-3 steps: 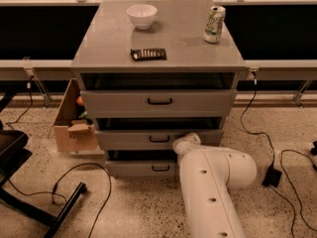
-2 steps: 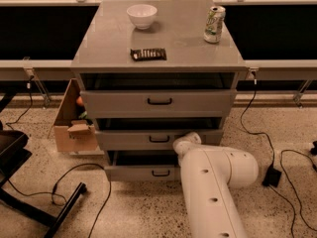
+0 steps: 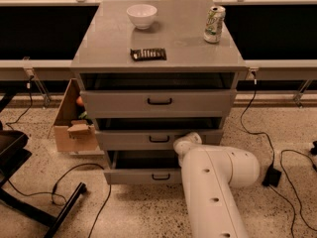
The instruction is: Open bottom drawer
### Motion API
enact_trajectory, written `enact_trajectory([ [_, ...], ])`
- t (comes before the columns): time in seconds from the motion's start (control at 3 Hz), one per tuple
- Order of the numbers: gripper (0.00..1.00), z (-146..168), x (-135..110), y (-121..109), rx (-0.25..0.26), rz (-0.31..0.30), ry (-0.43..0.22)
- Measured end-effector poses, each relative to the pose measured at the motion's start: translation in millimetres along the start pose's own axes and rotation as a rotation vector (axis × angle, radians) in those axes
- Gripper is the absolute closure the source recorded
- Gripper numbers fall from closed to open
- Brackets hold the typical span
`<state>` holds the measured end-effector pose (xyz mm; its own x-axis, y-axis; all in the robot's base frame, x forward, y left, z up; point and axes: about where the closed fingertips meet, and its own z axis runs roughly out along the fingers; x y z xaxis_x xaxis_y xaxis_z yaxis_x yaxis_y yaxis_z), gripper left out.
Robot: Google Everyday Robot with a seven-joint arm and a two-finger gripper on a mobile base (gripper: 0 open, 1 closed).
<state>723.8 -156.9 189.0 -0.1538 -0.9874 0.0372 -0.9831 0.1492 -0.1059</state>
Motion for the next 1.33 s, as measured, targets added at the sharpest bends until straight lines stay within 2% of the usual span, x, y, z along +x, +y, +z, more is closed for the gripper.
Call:
enact_trajectory([
  [0.33, 0.58, 0.0, 0.0, 0.0, 0.0, 0.0, 0.0],
  [0.67, 0.27, 0.1, 0.0, 0.1, 0.0, 0.0, 0.0],
  [1.0, 0.04, 0.1, 0.0, 0.1, 0.0, 0.0, 0.0],
  [1.33, 0.0, 0.1, 0.0, 0.1, 0.0, 0.0, 0.0],
])
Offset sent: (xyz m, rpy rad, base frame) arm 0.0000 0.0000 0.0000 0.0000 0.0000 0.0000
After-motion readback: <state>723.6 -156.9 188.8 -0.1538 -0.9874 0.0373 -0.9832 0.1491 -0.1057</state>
